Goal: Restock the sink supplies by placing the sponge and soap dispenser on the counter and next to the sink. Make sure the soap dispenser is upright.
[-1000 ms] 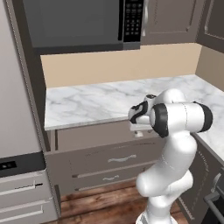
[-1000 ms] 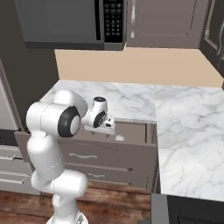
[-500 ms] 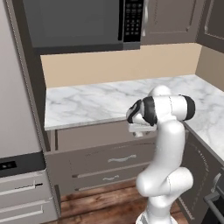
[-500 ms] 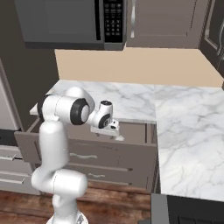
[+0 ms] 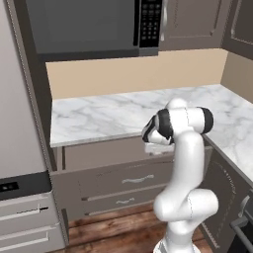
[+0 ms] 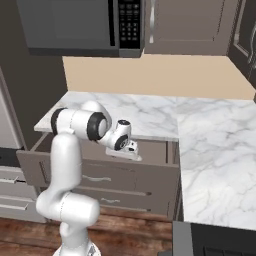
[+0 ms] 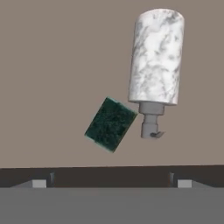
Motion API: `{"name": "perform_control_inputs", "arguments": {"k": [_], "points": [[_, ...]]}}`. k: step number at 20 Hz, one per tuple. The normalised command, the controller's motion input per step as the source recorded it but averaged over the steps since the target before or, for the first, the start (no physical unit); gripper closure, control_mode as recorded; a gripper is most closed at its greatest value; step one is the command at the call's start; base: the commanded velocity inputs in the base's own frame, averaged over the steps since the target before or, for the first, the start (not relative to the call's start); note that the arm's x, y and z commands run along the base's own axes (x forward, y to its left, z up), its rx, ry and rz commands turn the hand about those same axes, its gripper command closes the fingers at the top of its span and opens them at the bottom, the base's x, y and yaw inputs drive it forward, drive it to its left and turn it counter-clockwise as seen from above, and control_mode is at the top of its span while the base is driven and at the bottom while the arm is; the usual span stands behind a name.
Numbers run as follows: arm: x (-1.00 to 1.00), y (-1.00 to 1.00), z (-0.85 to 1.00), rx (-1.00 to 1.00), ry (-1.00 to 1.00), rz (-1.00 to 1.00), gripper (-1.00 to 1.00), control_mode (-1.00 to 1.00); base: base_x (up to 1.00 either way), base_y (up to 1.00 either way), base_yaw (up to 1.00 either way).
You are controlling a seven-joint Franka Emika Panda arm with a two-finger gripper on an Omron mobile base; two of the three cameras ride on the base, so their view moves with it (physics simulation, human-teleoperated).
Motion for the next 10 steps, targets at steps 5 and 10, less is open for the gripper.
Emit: {"name": "perform_control_inputs", "arguments": {"k": [5,10], "points": [[-0.14,0.00,-0.60,0.00,0.02,0.06,-1.00,-1.00,0.00,0.00,0.00],[-0.75,0.00,-0.17,0.00,0.00,0.09,-1.00,-1.00,0.00,0.00,0.00]]}}
